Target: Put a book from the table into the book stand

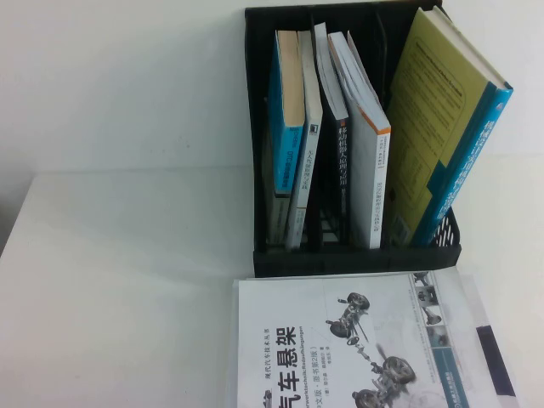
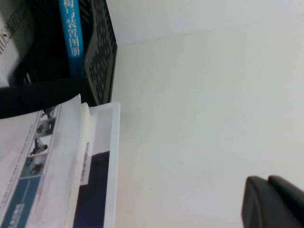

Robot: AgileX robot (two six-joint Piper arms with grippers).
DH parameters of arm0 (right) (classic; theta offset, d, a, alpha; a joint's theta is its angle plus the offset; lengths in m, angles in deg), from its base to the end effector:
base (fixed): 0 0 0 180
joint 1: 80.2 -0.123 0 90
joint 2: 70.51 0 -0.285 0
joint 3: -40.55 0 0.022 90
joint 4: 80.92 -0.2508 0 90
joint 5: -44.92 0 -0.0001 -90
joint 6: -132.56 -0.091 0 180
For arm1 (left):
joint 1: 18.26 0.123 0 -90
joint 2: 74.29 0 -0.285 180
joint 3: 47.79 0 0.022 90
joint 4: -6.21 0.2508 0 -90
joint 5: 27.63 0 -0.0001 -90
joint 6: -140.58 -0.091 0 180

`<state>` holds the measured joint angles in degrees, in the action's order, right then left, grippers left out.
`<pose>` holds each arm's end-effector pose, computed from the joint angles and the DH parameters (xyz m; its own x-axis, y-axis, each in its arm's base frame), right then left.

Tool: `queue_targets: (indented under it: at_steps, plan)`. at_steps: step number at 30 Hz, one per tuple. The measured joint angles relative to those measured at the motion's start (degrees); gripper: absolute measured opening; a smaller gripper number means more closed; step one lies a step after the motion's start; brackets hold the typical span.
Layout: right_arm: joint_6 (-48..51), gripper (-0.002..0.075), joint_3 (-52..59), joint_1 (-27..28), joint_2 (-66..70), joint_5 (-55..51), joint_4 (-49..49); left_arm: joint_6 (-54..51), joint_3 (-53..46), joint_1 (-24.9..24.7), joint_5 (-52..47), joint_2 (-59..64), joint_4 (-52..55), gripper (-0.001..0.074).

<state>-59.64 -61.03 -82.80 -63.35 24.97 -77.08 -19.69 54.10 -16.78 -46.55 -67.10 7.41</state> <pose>0.0533 0.0003 0.1754 -0.2673 0.1373 -0.9538 0.0168 0.9903 0.1379 0.0535 0.0020 0.1787 -0.2223 -0.3247 -0.9193 -0.1090 0.9453 -0.3075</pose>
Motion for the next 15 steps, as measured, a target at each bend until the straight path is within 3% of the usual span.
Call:
queue_targets:
  at_steps: [15]
  plan:
    - [0.00,-0.0005,0.00,0.00,0.00,0.00,0.00,-0.46,0.00,0.00,0.00,0.00,0.00,-0.0004]
